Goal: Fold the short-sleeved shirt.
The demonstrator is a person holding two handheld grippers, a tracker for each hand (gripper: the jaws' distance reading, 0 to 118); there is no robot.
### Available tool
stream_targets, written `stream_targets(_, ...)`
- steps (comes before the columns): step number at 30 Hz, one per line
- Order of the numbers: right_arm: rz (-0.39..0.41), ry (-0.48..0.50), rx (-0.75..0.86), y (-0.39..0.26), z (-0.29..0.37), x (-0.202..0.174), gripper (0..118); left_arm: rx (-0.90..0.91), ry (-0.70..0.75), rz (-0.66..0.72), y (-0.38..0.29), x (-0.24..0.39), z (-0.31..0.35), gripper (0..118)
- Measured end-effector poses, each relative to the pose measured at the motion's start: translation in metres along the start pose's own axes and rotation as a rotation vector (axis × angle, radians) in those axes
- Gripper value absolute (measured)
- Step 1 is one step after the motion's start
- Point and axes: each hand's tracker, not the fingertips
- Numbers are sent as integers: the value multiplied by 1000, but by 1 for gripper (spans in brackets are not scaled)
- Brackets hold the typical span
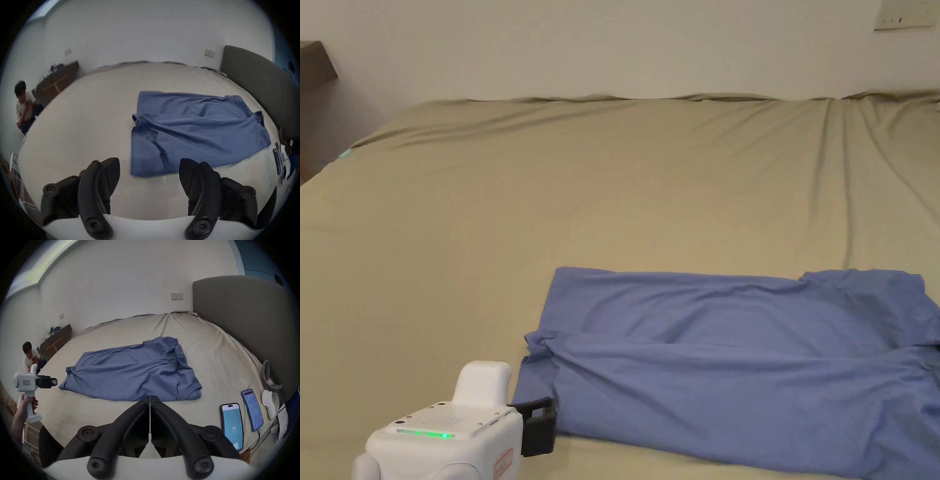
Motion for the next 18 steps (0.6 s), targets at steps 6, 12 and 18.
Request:
stream_targets(6,30,29,-52,7,-39,-19,4,-55,-80,-46,-4,-4,-45,14)
stream_targets(12,48,49,-68,14,-52,-16,4,-35,-56,-22,-5,-1,-50,10)
stream_targets(18,-85,33,-83,23,-56,27,89,-27,-48,-19,-1,2,-37,10)
